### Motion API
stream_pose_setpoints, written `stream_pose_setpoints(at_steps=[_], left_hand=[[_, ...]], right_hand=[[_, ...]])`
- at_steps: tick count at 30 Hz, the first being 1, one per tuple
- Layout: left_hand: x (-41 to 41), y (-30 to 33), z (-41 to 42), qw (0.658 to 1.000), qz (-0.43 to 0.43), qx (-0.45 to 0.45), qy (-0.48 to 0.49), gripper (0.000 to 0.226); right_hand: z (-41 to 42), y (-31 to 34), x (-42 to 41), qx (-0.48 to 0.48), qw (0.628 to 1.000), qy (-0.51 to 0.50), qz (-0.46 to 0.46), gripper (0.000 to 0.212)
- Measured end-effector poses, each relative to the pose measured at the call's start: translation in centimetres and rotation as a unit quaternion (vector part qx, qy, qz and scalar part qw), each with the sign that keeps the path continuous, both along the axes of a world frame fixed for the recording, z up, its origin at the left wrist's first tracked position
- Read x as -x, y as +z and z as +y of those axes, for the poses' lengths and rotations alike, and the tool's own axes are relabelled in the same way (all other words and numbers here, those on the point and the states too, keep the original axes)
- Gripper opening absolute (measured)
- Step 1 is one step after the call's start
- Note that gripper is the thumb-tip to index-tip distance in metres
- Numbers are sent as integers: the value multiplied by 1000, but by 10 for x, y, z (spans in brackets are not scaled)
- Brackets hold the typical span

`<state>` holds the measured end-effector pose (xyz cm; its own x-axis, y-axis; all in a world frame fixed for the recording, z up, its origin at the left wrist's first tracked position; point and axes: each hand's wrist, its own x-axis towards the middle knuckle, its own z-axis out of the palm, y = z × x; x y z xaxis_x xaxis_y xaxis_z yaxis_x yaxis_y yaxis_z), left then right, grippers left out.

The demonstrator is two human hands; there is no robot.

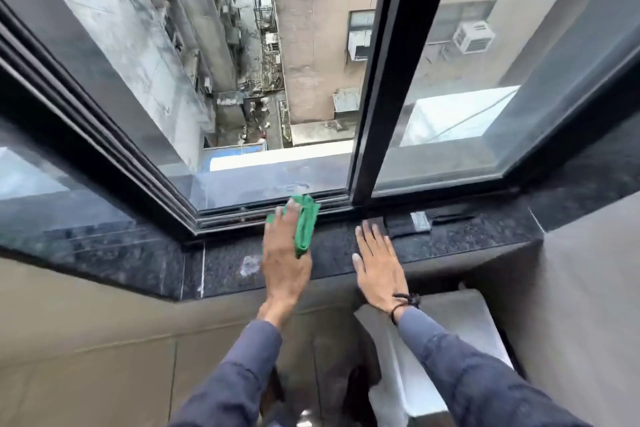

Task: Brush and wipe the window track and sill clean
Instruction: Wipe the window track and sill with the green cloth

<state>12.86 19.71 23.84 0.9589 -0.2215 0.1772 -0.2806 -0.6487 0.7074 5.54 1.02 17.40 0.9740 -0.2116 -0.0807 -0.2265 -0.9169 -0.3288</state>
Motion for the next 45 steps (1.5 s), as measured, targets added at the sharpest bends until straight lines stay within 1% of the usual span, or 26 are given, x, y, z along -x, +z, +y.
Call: stream_pose_setpoints(at_steps=[1, 2, 3, 4, 6, 8, 12, 14, 15, 17, 18, 19, 21, 22, 24, 27, 30, 32, 36, 38, 40, 42, 44, 45], left_hand=[[11, -17, -11, 992, -14, -106, -72, 79], [22, -34, -20, 973, -22, -195, -118, 77], [30, -46, -26, 960, -32, -245, -134, 74], [35, -54, -28, 955, -32, -262, -134, 72], [34, -58, -22, 954, -31, -266, -136, 71], [27, -57, 1, 952, -35, -276, -126, 70], [21, -49, 92, 965, 7, -260, 6, 66], [20, -44, 131, 972, 56, -217, 76, 61], [22, -44, 137, 974, 77, -185, 108, 61], [28, -44, 116, 972, 100, -140, 162, 57], [33, -43, 94, 973, 101, -129, 160, 55], [41, -43, 69, 980, 91, -121, 131, 55], [59, -49, 21, 990, 61, -128, 21, 56], [66, -51, 5, 988, 46, -142, -24, 57], [63, -54, -1, 985, 20, -164, -54, 57], [55, -55, 46, 986, 11, -164, 0, 56], [35, -45, 122, 980, 71, -142, 120, 55], [23, -39, 148, 977, 94, -117, 154, 52], [53, -43, 120, 961, 131, -69, 234, 51], [62, -44, 119, 961, 128, -60, 237, 51], [50, -41, 126, 962, 124, -68, 234, 50], [37, -41, 121, 956, 120, -71, 259, 48], [39, -42, 96, 949, 111, -64, 289, 49], [45, -42, 75, 953, 103, -60, 277, 49]], right_hand=[[-2, -7, 4, 15, 1000, 10, -15, 61], [-4, -12, 6, 20, 999, 11, -32, 61], [-5, -14, 5, 20, 999, 11, -41, 61], [-6, -15, 4, 18, 999, 12, -40, 61], [-6, -17, 5, 26, 999, 14, -36, 62], [-6, -16, 7, 27, 999, 16, -26, 62], [-7, -12, 7, 15, 1000, 19, -9, 63], [-5, -10, 5, 13, 1000, 17, -9, 63], [-4, -9, 6, 14, 1000, 15, -7, 63], [-3, -8, 6, 20, 1000, 11, -2, 64], [-3, -8, 6, 21, 1000, 9, 0, 64], [-3, -8, 6, 24, 1000, 9, -1, 63], [-3, -11, 6, 30, 999, 13, -11, 64], [-4, -11, 6, 29, 999, 15, -15, 64], [-8, -13, 5, 31, 999, 26, -17, 65], [-10, -16, 9, 34, 998, 43, -14, 65], [-6, -15, 10, 33, 999, 36, -9, 65], [-7, -14, 7, 38, 999, 31, -11, 65], [-7, -15, 8, 35, 999, 27, -13, 65], [-6, -13, 7, 33, 999, 25, -13, 65], [-5, -11, 6, 36, 999, 28, -8, 66], [-5, -11, 4, 37, 999, 22, -7, 66], [-3, -11, 4, 39, 999, 17, -4, 66], [-2, -12, 5, 44, 999, 15, -5, 65]])
